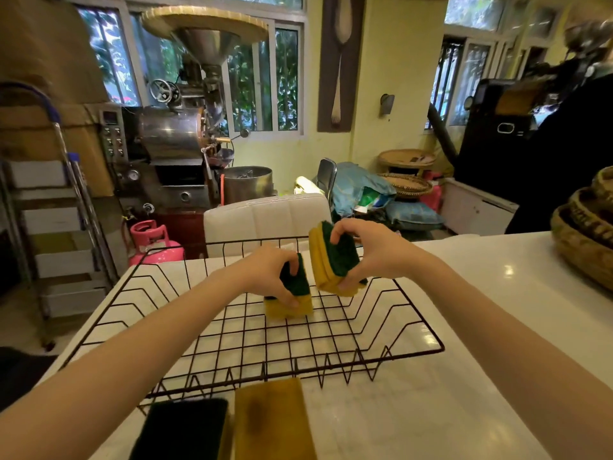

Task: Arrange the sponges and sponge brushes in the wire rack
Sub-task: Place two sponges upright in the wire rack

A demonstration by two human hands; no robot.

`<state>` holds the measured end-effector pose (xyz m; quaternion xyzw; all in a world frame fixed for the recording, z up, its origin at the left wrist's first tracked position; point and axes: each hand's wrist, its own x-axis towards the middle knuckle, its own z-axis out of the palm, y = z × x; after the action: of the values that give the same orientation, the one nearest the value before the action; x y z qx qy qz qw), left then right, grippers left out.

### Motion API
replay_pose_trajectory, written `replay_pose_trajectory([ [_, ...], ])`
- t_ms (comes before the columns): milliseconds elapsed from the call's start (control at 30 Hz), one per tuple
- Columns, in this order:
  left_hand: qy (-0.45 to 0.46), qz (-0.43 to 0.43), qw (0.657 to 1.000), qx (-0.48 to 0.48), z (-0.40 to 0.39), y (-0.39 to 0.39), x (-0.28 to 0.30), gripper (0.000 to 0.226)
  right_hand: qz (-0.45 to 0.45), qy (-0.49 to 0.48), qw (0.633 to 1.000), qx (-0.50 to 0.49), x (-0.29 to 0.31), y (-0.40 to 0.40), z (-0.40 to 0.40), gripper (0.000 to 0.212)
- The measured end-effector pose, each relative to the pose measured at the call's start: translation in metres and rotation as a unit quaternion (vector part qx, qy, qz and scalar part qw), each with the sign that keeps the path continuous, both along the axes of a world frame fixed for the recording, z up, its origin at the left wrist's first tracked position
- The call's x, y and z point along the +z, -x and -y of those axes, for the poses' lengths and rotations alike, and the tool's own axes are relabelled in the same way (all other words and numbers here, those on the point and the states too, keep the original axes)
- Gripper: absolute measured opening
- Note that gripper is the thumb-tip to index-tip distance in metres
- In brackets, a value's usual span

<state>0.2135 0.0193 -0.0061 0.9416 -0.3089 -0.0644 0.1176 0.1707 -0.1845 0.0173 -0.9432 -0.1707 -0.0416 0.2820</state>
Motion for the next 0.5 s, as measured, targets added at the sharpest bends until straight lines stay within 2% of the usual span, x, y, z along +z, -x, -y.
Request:
replay_pose_trajectory([
  [267, 0.001, -0.016, 1.000, 0.000, -0.003, -0.009, -0.018, 0.043, -0.074, 0.163, 0.984, 0.005, -0.015, -0.022, -0.016, 0.066],
  [500, 0.021, -0.009, 1.000, -0.013, -0.004, -0.008, -0.021, 0.041, -0.118, 0.234, 0.965, 0.014, -0.021, -0.033, -0.032, 0.067],
])
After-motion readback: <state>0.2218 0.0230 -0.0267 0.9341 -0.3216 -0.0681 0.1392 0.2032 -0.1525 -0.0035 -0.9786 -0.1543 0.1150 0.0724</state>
